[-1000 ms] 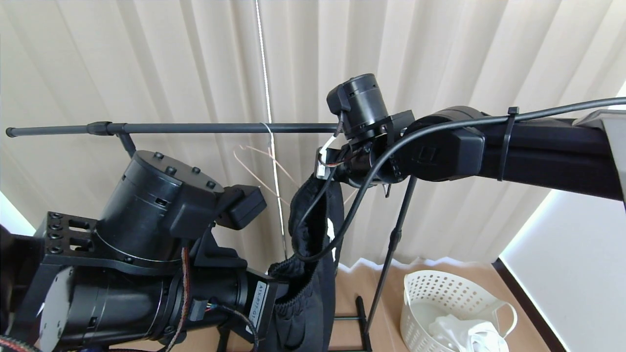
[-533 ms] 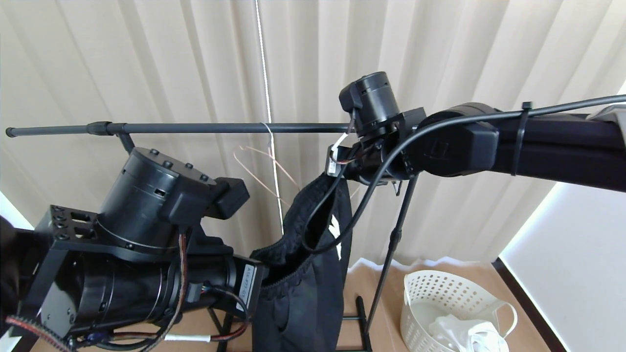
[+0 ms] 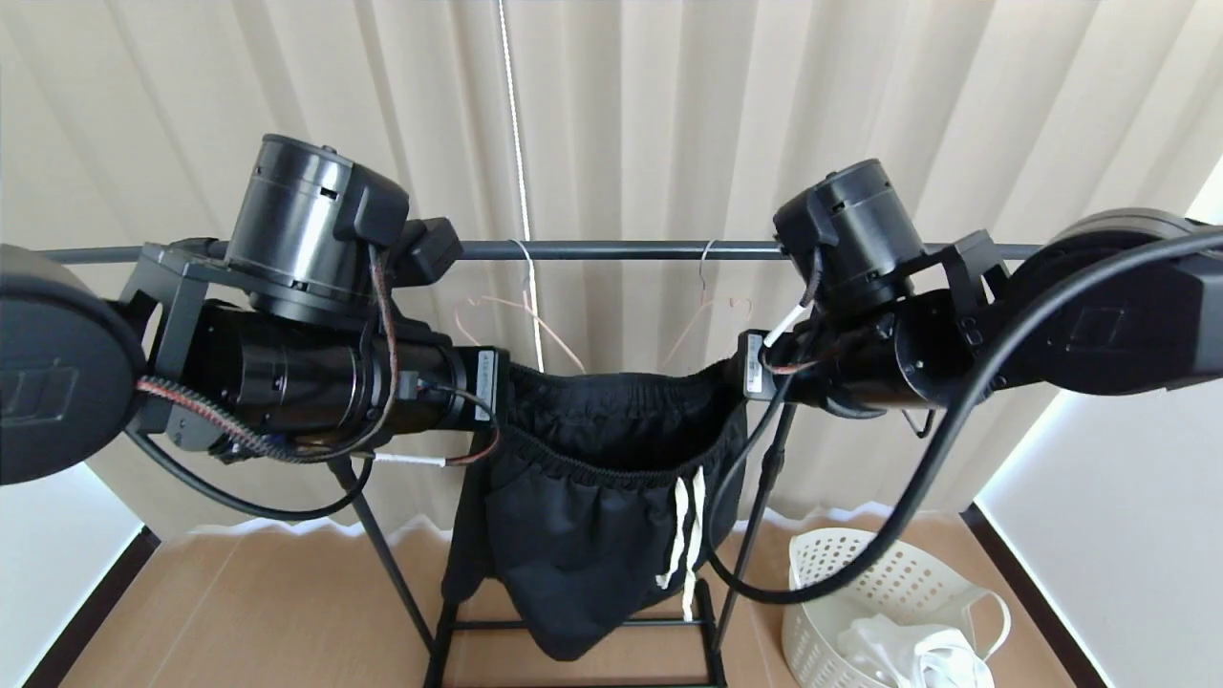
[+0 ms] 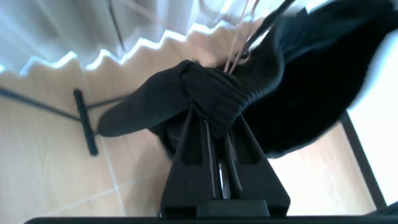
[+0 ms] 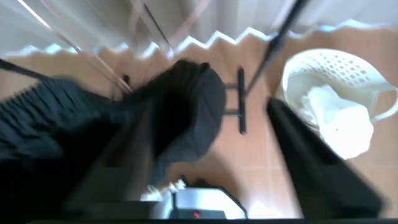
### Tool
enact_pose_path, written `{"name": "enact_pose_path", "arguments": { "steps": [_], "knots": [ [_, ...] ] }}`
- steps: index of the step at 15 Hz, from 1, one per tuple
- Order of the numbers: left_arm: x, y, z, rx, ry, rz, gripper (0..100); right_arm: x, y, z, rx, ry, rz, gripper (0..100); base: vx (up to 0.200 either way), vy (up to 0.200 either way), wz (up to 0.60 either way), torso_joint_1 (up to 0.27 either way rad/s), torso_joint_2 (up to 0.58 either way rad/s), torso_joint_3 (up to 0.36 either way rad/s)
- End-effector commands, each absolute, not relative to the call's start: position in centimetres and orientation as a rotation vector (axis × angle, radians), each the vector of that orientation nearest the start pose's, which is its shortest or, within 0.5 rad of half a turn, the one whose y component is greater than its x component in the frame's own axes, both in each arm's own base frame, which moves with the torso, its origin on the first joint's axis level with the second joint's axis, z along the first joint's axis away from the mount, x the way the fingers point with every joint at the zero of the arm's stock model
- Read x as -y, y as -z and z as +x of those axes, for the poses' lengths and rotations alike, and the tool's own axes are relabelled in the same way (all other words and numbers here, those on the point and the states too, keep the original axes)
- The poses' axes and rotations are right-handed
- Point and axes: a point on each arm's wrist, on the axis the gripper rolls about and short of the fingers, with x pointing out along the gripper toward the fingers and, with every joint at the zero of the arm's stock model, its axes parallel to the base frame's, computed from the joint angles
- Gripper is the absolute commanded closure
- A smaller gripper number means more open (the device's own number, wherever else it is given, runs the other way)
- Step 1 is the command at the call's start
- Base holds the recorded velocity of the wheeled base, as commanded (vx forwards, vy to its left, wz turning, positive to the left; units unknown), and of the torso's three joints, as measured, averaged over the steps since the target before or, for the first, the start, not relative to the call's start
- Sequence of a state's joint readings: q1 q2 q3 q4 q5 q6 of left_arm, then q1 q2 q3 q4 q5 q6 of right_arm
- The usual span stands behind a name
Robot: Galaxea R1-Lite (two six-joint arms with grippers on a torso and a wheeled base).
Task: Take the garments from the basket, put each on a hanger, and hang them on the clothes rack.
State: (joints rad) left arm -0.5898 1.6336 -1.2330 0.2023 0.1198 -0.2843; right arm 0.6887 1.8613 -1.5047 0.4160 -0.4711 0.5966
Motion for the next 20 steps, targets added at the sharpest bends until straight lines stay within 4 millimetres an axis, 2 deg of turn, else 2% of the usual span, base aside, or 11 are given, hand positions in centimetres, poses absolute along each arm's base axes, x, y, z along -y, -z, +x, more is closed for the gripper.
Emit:
{"name": "enact_pose_path", "arguments": {
  "steps": [1,2,3,5,6,7,9,11,14,19,20],
  "knots": [
    [17.3,-24.4,26.4,-0.616,0.366,-0.066,100,-20.2,-21.4,24.4,-0.734,-0.021,0.08,0,0.0,0.0,0.0,0.0,0.0,0.0],
    [17.3,-24.4,26.4,-0.616,0.366,-0.066,100,-20.2,-21.4,24.4,-0.734,-0.021,0.08,0,0.0,0.0,0.0,0.0,0.0,0.0],
    [17.7,-24.8,26.9,-0.599,0.37,-0.072,100,-19.7,-20.0,22.8,-0.781,-0.039,0.01,0,0.0,0.0,0.0,0.0,0.0,0.0],
    [17.8,-25.4,27.1,-0.581,0.378,-0.078,100,-19.6,-18.6,22.3,-0.8,-0.06,-0.034,0,0.0,0.0,0.0,0.0,0.0,0.0],
    [17.8,-25.4,27.1,-0.581,0.378,-0.078,100,-19.6,-18.6,22.3,-0.8,-0.06,-0.034,0,0.0,0.0,0.0,0.0,0.0,0.0],
    [17.8,-25.3,27.0,-0.582,0.386,-0.071,100,-20.0,-18.0,21.6,-0.793,-0.207,-0.016,0,0.0,0.0,0.0,0.0,0.0,0.0],
    [17.9,-25.1,26.8,-0.586,0.398,-0.047,100,-20.0,-18.2,21.0,-0.711,-0.432,-0.051,0,0.0,0.0,0.0,0.0,0.0,0.0],
    [17.8,-25.1,26.3,-0.585,0.415,-0.018,100,-20.7,-18.0,21.5,-0.587,-0.584,-0.081,0,0.0,0.0,0.0,0.0,0.0,0.0],
    [18.6,-25.9,24.5,-0.564,0.473,-0.003,100,-22.1,-17.3,22.8,-0.513,-0.621,-0.07,0,0.0,0.0,0.0,0.0,0.0,0.0],
    [19.6,-26.2,23.7,-0.55,0.518,0.022,100,-22.3,-16.6,23.0,-0.495,-0.649,-0.076,0,0.0,0.0,0.0,0.0,0.0,0.0],
    [20.0,-26.4,23.3,-0.539,0.539,0.032,100,-22.2,-15.7,23.2,-0.515,-0.687,-0.102,0,0.0,0.0,0.0,0.0,0.0,0.0]
  ]
}}
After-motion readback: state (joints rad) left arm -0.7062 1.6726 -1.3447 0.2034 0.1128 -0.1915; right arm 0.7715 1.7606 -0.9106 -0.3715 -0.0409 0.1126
